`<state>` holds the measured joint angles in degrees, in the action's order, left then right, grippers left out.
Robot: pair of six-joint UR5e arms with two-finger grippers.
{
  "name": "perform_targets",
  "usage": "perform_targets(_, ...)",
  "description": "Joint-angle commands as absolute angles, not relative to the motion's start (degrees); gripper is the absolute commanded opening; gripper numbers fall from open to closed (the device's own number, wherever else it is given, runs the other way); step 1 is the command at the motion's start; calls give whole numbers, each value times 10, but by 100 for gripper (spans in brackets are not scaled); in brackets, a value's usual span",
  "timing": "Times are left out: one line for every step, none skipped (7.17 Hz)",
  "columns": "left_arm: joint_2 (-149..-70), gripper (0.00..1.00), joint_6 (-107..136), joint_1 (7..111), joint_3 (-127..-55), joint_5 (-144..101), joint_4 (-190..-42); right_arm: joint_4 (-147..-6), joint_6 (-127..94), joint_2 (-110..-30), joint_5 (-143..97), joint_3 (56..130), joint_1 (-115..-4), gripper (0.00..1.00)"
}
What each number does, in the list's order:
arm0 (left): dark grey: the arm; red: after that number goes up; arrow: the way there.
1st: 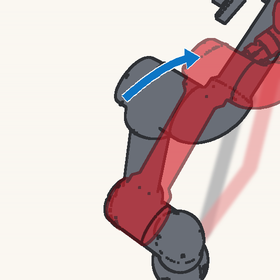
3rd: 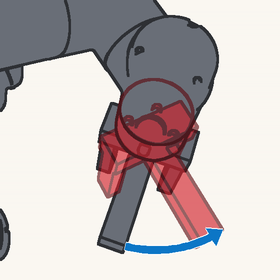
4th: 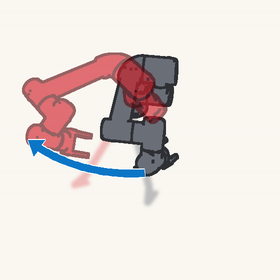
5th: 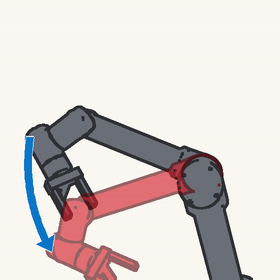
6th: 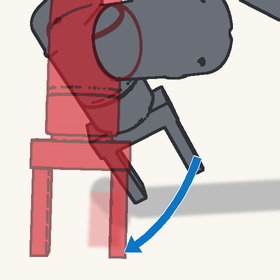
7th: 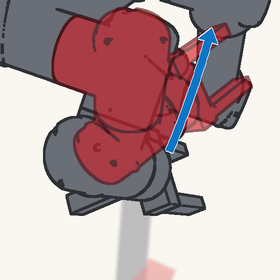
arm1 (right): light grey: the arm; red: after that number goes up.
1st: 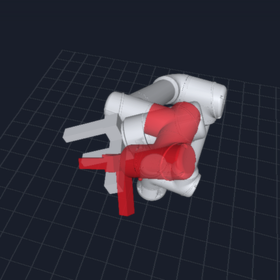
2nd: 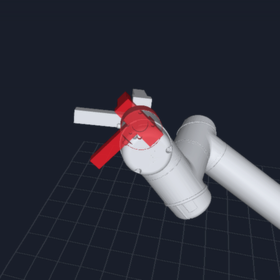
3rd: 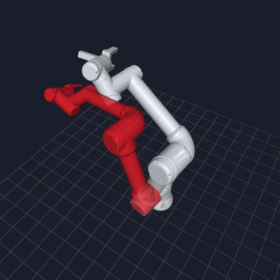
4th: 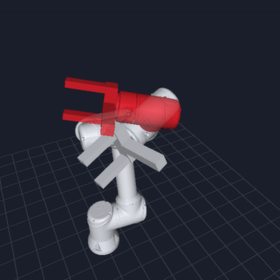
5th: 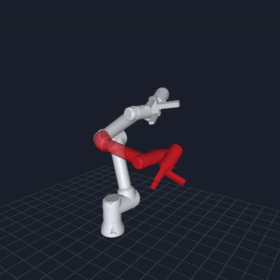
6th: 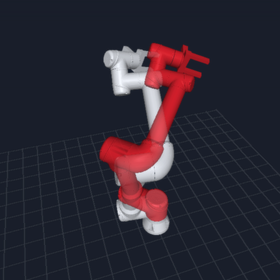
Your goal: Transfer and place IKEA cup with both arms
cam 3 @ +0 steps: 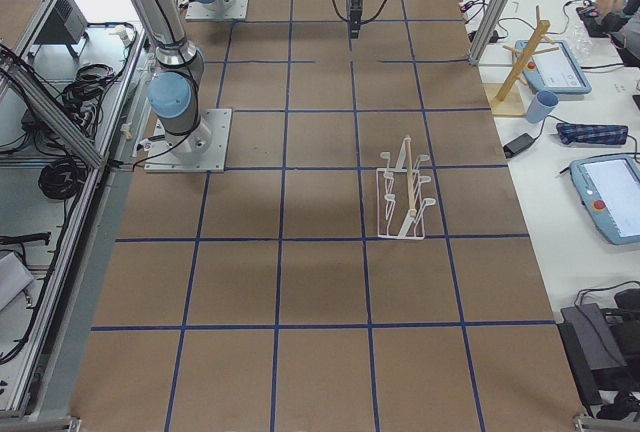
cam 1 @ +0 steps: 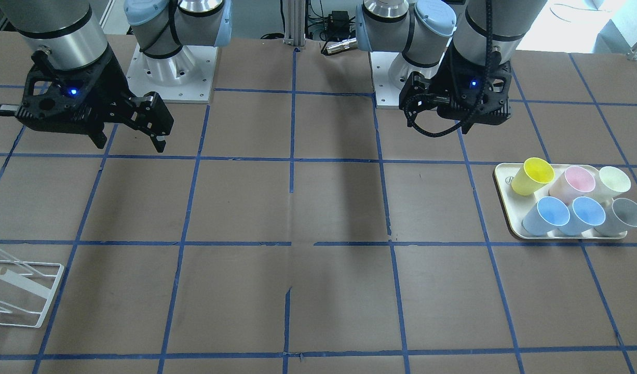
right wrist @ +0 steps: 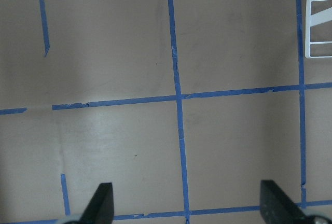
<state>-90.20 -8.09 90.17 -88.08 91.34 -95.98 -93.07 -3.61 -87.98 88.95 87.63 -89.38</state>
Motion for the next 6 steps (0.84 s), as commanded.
perform_targets(-902, 100, -81, 902, -884, 913, -959, -931, -36, -880, 889, 875, -894, 100)
perform_targets(-897, 100, -81, 902, -888, 913, -958, -931, -36, -880, 889, 876, -894, 100)
perform_targets(-900, 100, -81, 902, -887, 912, -957, -931, -36, -880, 889, 876, -894, 100)
perform_targets(-902, 100, -81, 902, -884, 912, -957, -931, -36, -880, 889, 875, -894, 100)
perform_targets(-902, 100, -81, 902, -884, 913, -957, -930, -36, -880, 889, 875, -894, 100)
perform_targets(-902, 100, -81, 902, -884, 912, -957, -931, -36, -880, 889, 875, -894, 100)
